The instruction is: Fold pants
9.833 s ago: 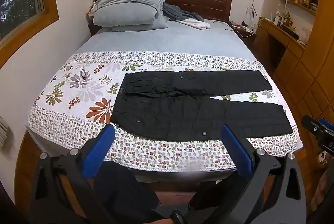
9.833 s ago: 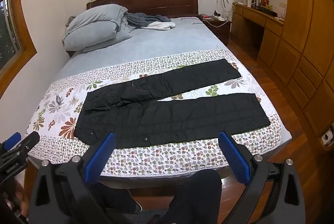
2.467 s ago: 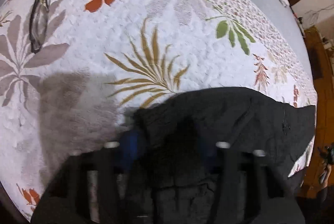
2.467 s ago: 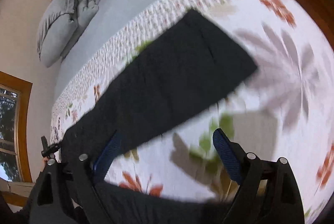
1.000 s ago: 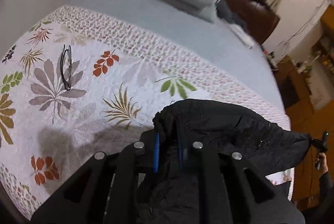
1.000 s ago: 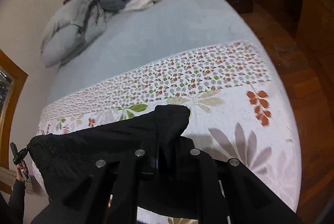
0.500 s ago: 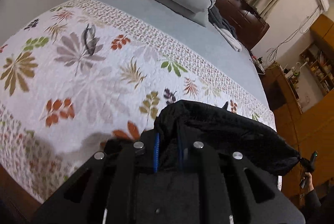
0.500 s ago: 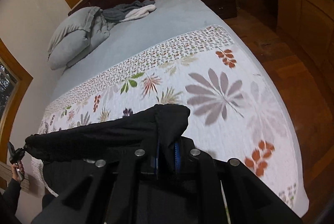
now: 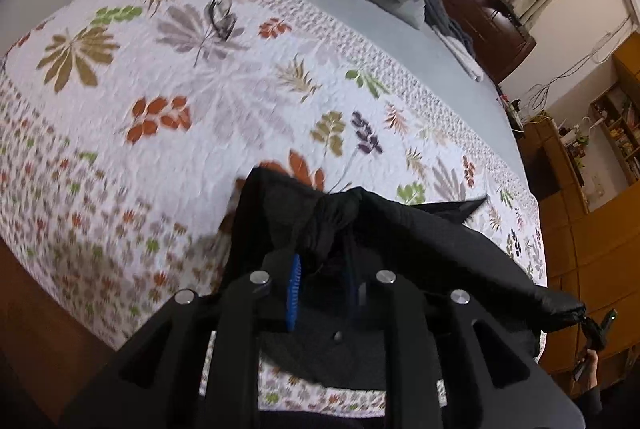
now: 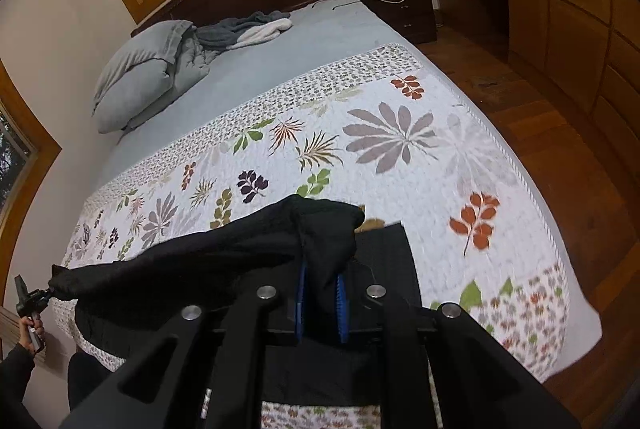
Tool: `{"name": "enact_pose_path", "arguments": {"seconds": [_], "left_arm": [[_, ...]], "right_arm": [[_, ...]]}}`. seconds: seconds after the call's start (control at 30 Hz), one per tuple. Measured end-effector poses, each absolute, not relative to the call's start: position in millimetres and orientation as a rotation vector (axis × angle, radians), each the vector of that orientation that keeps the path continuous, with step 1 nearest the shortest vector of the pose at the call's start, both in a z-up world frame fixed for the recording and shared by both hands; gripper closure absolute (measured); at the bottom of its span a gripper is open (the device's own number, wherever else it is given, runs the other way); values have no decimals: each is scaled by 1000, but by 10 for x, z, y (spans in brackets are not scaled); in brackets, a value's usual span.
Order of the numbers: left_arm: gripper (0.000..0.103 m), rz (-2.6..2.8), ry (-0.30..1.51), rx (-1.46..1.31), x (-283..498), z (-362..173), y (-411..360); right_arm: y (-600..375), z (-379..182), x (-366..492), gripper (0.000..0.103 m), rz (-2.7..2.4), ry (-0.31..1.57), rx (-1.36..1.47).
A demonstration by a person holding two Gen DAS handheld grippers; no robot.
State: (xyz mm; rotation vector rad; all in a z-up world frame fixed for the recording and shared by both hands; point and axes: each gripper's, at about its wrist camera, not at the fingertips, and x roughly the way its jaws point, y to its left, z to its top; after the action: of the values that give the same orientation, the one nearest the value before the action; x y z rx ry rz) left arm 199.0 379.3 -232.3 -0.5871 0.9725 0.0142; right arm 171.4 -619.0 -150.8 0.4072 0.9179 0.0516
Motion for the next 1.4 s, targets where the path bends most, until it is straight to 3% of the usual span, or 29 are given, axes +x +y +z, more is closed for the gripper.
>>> {"name": "enact_pose_path", "arguments": {"seconds": [0.2,0.37,0.47,0.63,0.7,0.8,0.93,1.2,1.27,1.3,1.4], "left_arm": [[79,36,1050,-546,1798,-2595,3743],[77,86,1115,-535,1644,-2841,3726],[78,122,1154,-526,1532,-2947,3739],[64,169,1179,-479,1318,-2966,3745],[61,206,1179,-466,1239,-2930,3757],[60,241,1140,-476,1169,-2801,3782],[52,231,1045,-483,1163,-2536,3700],[43,155,1101,-373,1608,-2626,3248],[44,180,1155,-338,1707,-2755,3198],[45,201,1196,-323,1762,-2857,3191],[66,288,1300,-284,1862,-3117,3238]], "right_arm": [[-6028,-1611,1401,80,53,928,417],[-5932,-1784,1150,65,20,953,455],[-5996,-1885,983,51,-13,962,528],[-6270,-2197,605,31,-11,908,900],[-6375,-2410,456,30,-2,867,1100],[-6435,-2555,348,30,1,815,1226],[-6496,-2668,350,30,-51,807,1271],[-6591,-2994,227,30,-148,833,1343],[-6586,-3015,276,37,-135,826,1333],[-6581,-3022,331,46,-124,829,1324],[-6556,-2976,532,75,-118,868,1252]]}}
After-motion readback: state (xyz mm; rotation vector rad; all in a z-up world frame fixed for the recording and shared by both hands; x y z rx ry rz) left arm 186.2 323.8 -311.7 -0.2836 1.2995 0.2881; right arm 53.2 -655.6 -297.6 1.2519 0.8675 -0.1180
